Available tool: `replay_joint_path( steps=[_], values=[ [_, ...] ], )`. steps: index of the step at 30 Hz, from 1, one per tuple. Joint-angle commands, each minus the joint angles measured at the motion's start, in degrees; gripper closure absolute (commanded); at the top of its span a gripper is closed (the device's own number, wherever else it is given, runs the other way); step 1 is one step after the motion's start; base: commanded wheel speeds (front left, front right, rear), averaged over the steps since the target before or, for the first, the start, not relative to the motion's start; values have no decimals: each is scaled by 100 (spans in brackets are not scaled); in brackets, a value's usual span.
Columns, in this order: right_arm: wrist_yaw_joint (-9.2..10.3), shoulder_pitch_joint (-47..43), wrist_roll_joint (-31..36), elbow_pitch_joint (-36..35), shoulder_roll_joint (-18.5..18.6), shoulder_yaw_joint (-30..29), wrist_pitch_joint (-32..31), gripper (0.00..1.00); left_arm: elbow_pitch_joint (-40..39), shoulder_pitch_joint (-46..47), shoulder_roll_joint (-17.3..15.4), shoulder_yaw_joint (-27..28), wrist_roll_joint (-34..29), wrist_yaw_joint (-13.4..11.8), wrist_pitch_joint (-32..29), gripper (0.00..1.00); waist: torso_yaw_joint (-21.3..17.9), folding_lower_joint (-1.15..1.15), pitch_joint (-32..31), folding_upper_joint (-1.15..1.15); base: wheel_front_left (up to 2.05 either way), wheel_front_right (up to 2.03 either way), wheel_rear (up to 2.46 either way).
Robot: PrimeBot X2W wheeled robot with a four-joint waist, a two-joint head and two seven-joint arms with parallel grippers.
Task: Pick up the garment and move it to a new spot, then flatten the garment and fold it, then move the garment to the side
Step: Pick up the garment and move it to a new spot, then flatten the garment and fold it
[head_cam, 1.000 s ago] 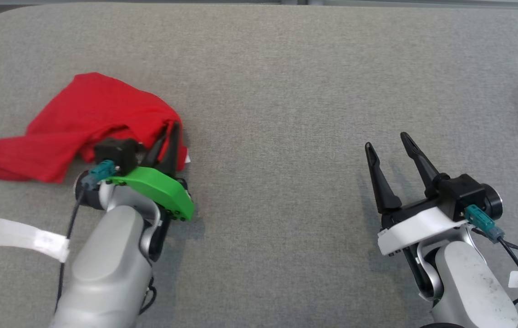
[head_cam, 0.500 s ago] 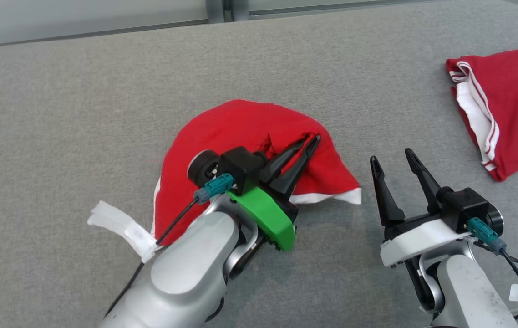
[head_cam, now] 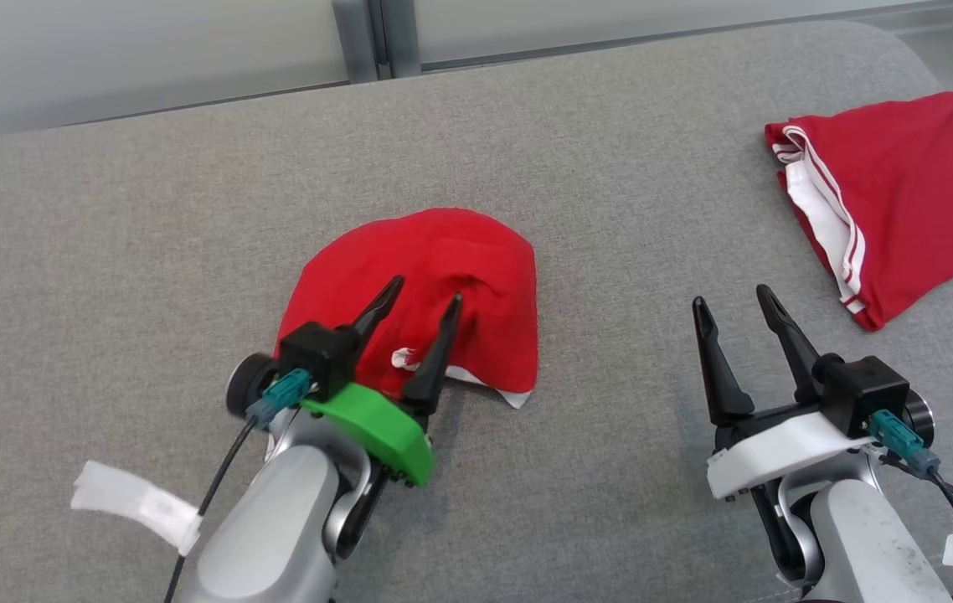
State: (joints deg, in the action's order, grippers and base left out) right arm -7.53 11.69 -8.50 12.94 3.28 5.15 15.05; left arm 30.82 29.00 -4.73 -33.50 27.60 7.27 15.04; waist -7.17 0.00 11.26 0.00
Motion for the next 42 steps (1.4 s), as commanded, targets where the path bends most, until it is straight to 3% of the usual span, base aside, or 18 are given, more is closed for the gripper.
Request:
replay_joint_path(
  steps=[1, 10, 20, 28, 42],
  values=[
    [9, -82, -33, 7, -5, -5, 16, 0, 8, -142, -64, 80, -65, -16, 14, 0, 77, 0, -78, 0, 0, 0, 0],
    [10, -274, -65, 39, -24, -113, 16, 0, -604, -1578, -218, 1938, -585, -319, 14, 0, 393, 0, -484, 0, 0, 0, 0],
    [10, -620, -12, 96, -31, -185, 16, 0, -1351, -2728, -33, 3487, -1391, -221, 14, 0, 680, 0, -829, 0, 0, 0, 0],
    [10, -941, -38, 119, -32, -242, 16, 0, -1520, -3154, 124, 3730, -1677, -77, 14, 0, 783, 0, -1064, 0, 0, 0, 0],
    [10, -1070, -87, 227, -33, -93, 16, 0, -1425, -3122, 178, 3490, -1717, 3, 14, 0, 936, 0, -1112, 0, 0, 0, 0]
  ],
)
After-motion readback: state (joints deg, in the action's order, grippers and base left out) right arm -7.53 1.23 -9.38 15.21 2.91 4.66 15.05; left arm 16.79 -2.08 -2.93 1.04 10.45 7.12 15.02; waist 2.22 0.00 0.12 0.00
